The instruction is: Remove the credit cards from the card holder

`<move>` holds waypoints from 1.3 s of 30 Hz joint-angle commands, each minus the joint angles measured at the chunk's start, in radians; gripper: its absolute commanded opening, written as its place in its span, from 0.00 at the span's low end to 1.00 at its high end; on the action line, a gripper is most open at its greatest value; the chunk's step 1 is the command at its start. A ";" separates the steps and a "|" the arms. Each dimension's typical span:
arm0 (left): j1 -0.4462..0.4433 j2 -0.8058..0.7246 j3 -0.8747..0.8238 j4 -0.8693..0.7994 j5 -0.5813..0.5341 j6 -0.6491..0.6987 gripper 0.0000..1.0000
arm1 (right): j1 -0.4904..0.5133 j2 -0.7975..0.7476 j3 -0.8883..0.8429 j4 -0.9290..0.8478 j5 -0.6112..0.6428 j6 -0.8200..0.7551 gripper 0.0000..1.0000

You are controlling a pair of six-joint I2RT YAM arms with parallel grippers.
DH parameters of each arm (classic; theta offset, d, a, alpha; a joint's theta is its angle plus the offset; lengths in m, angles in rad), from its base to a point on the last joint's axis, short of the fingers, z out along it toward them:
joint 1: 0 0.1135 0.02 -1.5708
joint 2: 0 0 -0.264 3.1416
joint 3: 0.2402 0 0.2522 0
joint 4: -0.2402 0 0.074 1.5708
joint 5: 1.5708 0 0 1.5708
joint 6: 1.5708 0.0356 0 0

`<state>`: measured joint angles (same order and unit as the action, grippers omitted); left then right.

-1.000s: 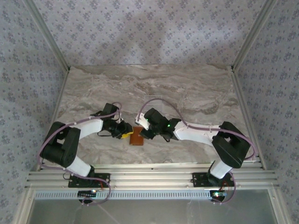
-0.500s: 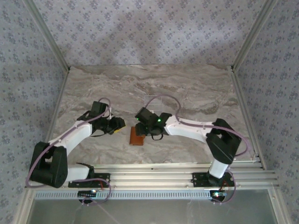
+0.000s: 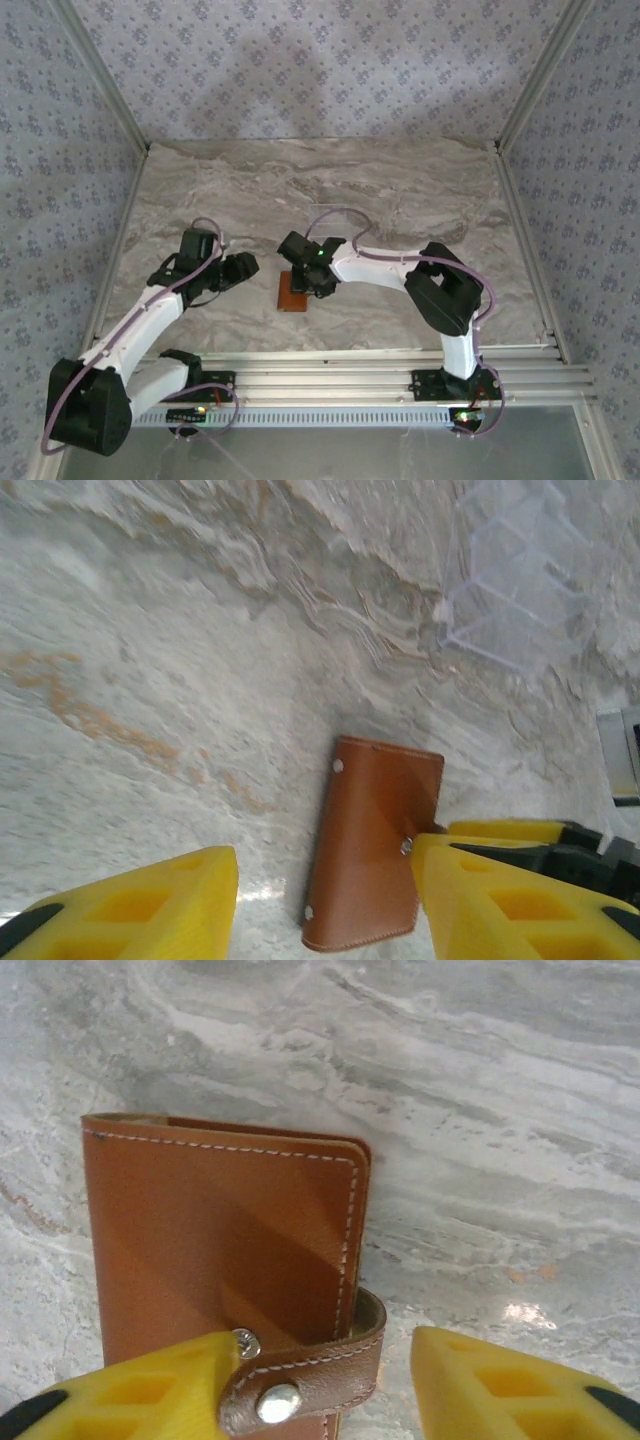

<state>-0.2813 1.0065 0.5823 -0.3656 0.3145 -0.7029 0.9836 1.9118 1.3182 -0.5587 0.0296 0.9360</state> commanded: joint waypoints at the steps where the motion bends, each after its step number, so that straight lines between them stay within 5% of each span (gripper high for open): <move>1: -0.001 -0.023 -0.012 -0.071 -0.118 -0.013 0.51 | -0.004 -0.020 -0.002 -0.038 0.014 0.013 0.44; 13: -0.086 0.132 0.058 -0.053 0.036 -0.022 0.46 | -0.014 -0.127 -0.068 -0.008 0.028 0.001 0.05; 22: -0.150 0.255 0.120 -0.003 0.140 -0.034 0.47 | -0.009 -0.216 -0.101 0.048 -0.002 0.002 0.02; 39: -0.159 0.338 0.132 0.042 0.213 -0.026 0.71 | -0.012 -0.245 -0.081 0.109 -0.072 -0.024 0.01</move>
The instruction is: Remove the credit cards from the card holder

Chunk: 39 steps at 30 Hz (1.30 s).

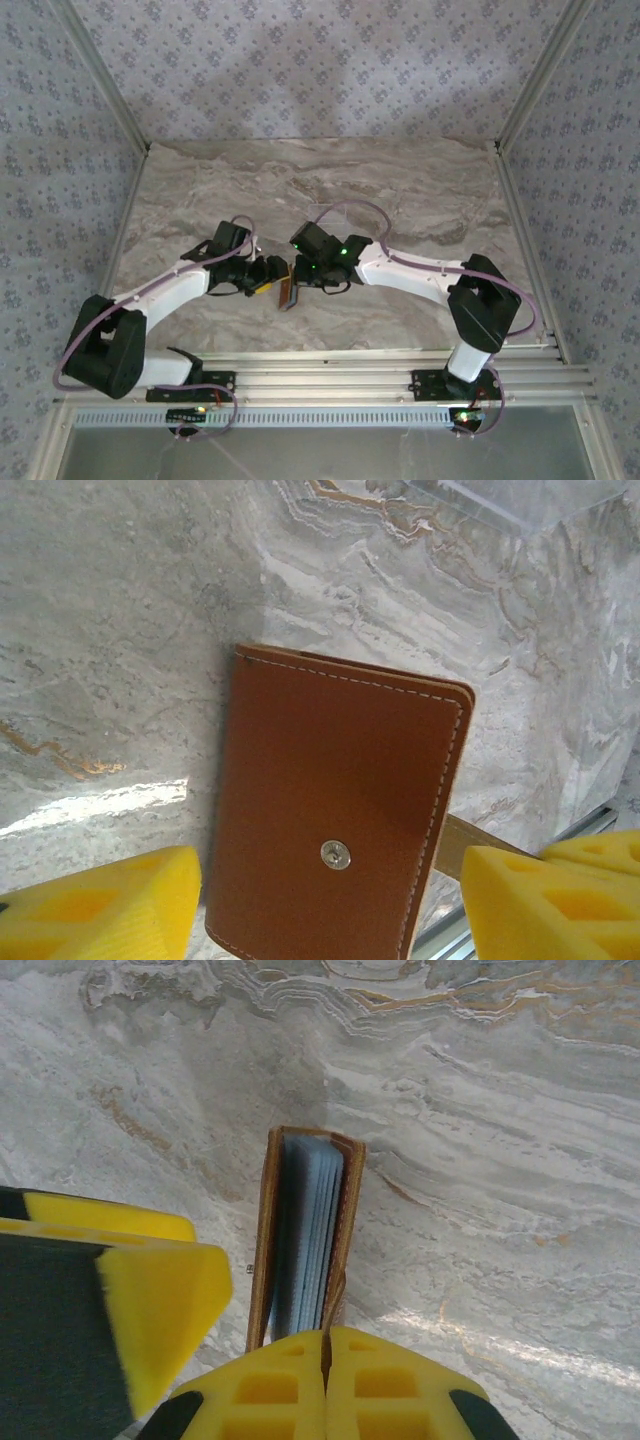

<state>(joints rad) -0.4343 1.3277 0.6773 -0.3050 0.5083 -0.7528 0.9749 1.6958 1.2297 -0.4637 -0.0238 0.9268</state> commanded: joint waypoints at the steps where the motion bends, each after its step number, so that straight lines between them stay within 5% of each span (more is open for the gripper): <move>1: -0.006 0.027 0.045 -0.030 0.018 0.031 0.71 | -0.002 -0.030 0.007 0.014 -0.018 -0.015 0.00; 7: -0.008 0.066 0.073 -0.090 -0.024 0.065 0.71 | -0.005 -0.036 0.010 0.004 -0.016 -0.015 0.00; 21: -0.009 0.046 0.101 -0.182 -0.139 0.097 0.39 | -0.019 -0.091 0.008 -0.066 0.026 -0.016 0.00; 39: -0.020 0.036 0.138 -0.204 -0.137 0.102 0.42 | -0.003 -0.084 0.048 -0.003 -0.060 -0.081 0.00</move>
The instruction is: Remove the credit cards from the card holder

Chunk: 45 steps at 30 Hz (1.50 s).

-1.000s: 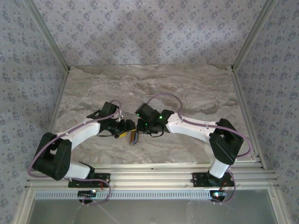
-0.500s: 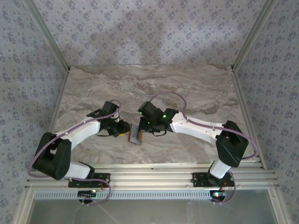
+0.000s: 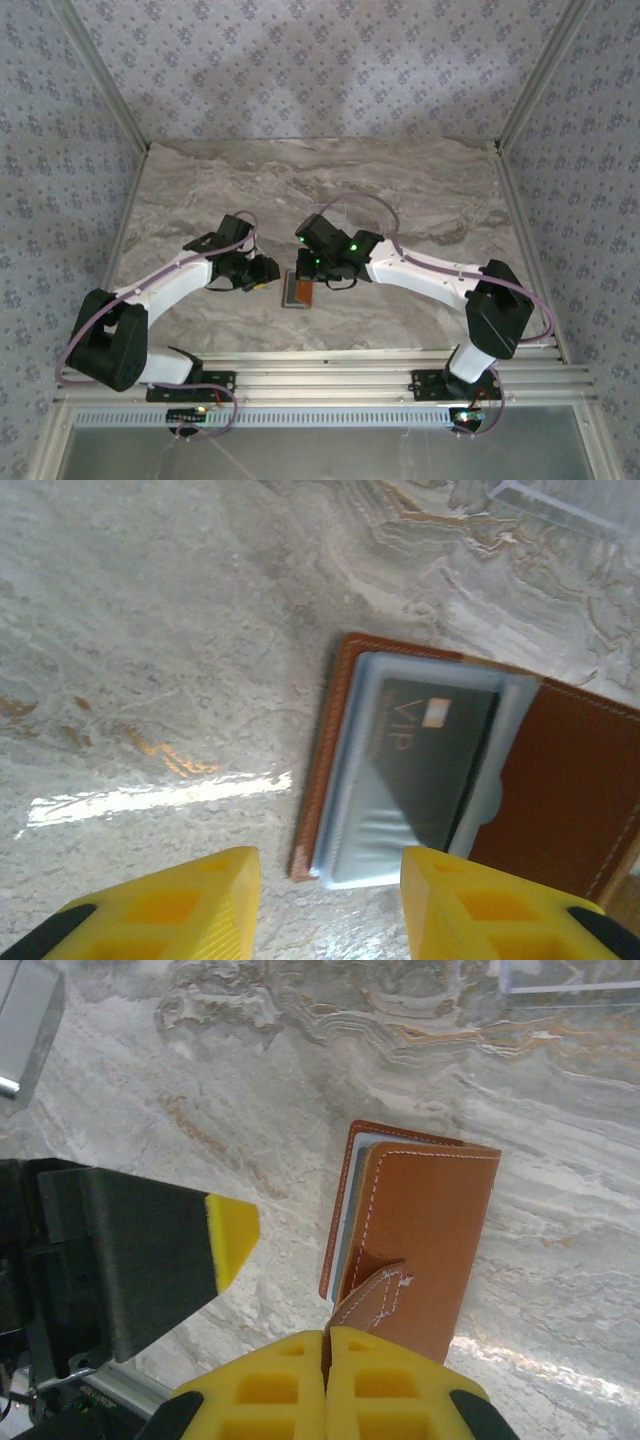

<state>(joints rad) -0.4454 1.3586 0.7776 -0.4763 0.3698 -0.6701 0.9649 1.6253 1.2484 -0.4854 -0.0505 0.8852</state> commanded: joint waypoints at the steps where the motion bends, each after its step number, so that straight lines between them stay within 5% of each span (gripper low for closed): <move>1: -0.012 0.019 0.042 -0.031 0.004 0.018 0.42 | 0.006 -0.019 0.022 0.015 -0.034 -0.040 0.00; 12: -0.138 0.207 0.162 -0.103 -0.083 0.053 0.41 | -0.057 -0.093 -0.133 -0.104 -0.003 -0.086 0.00; 30: -0.149 0.286 0.107 -0.087 -0.100 0.070 0.32 | -0.158 -0.029 -0.374 -0.022 0.155 -0.122 0.01; 39: -0.149 0.273 0.095 -0.055 -0.069 0.064 0.32 | -0.145 -0.056 -0.316 -0.110 0.207 -0.133 0.32; 45: -0.133 0.233 0.106 -0.075 -0.065 0.084 0.32 | -0.124 -0.111 -0.266 -0.223 0.220 -0.146 0.40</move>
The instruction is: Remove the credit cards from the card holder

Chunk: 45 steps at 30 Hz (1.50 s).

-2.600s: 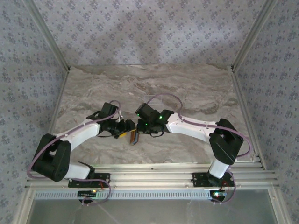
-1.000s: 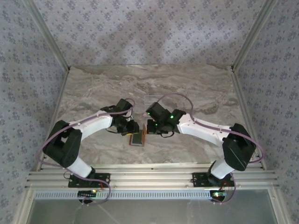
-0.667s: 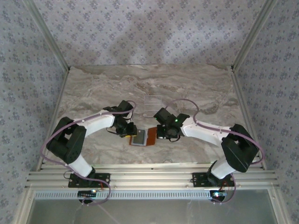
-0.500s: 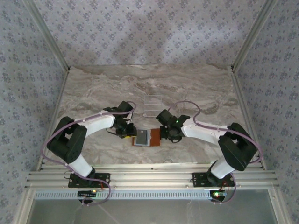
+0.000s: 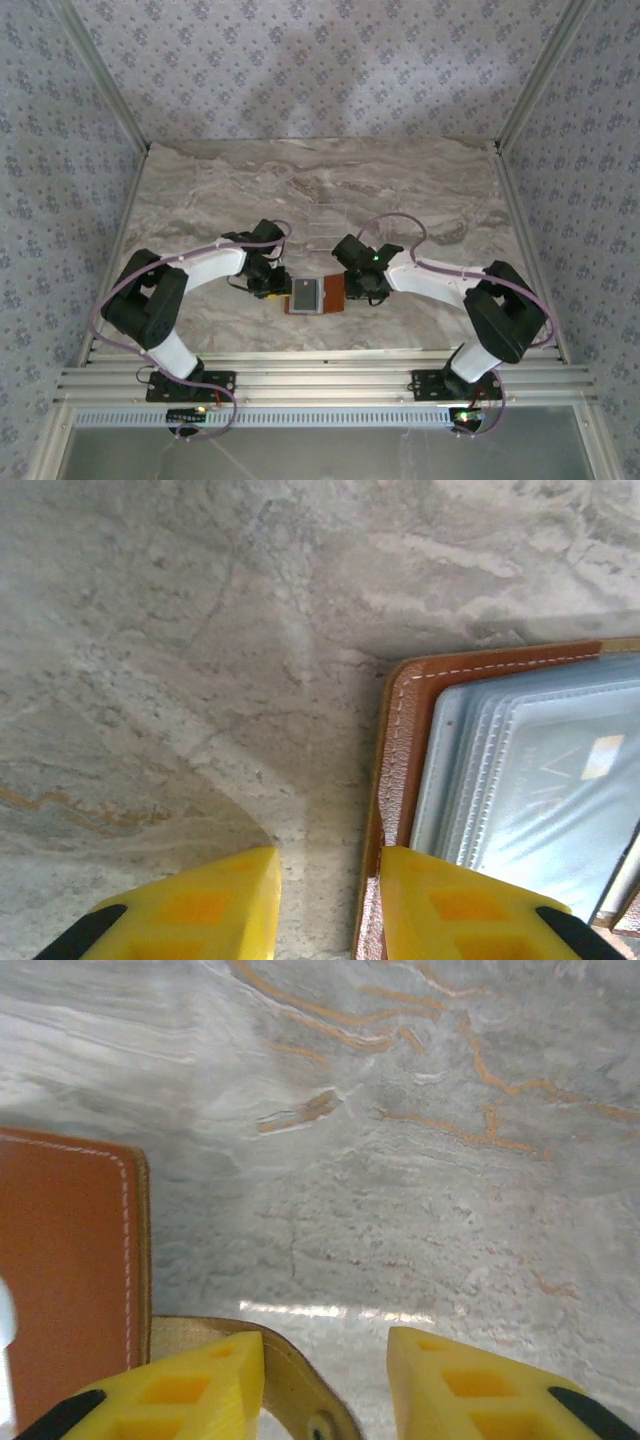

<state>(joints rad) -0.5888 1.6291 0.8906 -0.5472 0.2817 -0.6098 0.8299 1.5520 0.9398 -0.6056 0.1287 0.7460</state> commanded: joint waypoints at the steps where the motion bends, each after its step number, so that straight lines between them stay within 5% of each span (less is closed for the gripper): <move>1: 0.013 -0.048 -0.001 -0.009 0.025 0.025 0.32 | 0.018 -0.048 0.057 -0.127 0.048 -0.005 0.41; 15: -0.036 -0.014 0.071 0.008 0.114 0.004 0.35 | 0.049 -0.148 0.235 -0.254 0.046 -0.013 0.46; 28: -0.038 0.048 0.023 0.030 0.100 0.018 0.33 | 0.044 -0.037 0.199 0.206 -0.414 0.076 0.37; 45: -0.038 0.055 -0.001 0.021 0.082 0.018 0.32 | -0.009 0.106 0.045 0.144 -0.290 0.035 0.28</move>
<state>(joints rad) -0.6239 1.6672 0.9161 -0.4976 0.3782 -0.6025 0.8272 1.6302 1.0054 -0.4515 -0.1947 0.7986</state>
